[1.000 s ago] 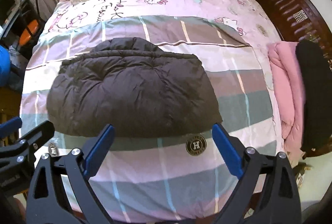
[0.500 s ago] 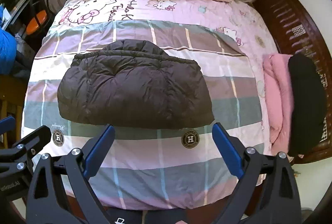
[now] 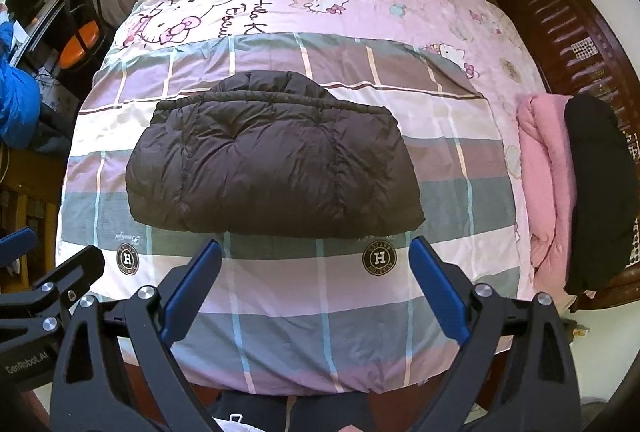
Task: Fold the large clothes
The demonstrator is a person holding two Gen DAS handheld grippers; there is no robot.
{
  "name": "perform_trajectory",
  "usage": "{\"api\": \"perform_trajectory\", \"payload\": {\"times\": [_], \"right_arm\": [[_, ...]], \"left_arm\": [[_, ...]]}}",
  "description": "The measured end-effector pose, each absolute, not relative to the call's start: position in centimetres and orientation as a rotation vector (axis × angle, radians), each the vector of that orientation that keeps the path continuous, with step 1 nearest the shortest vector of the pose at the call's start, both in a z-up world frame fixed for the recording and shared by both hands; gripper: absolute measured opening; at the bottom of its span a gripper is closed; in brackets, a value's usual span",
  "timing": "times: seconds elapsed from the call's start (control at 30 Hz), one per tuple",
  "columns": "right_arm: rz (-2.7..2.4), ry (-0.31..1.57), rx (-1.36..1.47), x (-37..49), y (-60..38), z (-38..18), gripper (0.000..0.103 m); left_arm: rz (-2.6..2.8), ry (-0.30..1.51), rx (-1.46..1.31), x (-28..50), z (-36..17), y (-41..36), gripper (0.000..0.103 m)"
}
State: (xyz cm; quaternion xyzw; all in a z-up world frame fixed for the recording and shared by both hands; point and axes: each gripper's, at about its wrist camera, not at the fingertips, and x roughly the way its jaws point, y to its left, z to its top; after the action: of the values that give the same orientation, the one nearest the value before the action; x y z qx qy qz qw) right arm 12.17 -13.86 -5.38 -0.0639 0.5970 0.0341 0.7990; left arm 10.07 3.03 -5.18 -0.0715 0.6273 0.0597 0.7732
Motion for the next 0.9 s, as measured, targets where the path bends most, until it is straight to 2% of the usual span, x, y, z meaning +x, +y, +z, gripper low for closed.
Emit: {"api": "perform_trajectory", "payload": {"times": [0.9], "right_arm": [[0.065,1.28,-0.124,11.87,-14.73,-5.26,0.095]], "left_arm": [[0.098,1.36,-0.106,9.74,-4.9,2.41,0.101]]}}
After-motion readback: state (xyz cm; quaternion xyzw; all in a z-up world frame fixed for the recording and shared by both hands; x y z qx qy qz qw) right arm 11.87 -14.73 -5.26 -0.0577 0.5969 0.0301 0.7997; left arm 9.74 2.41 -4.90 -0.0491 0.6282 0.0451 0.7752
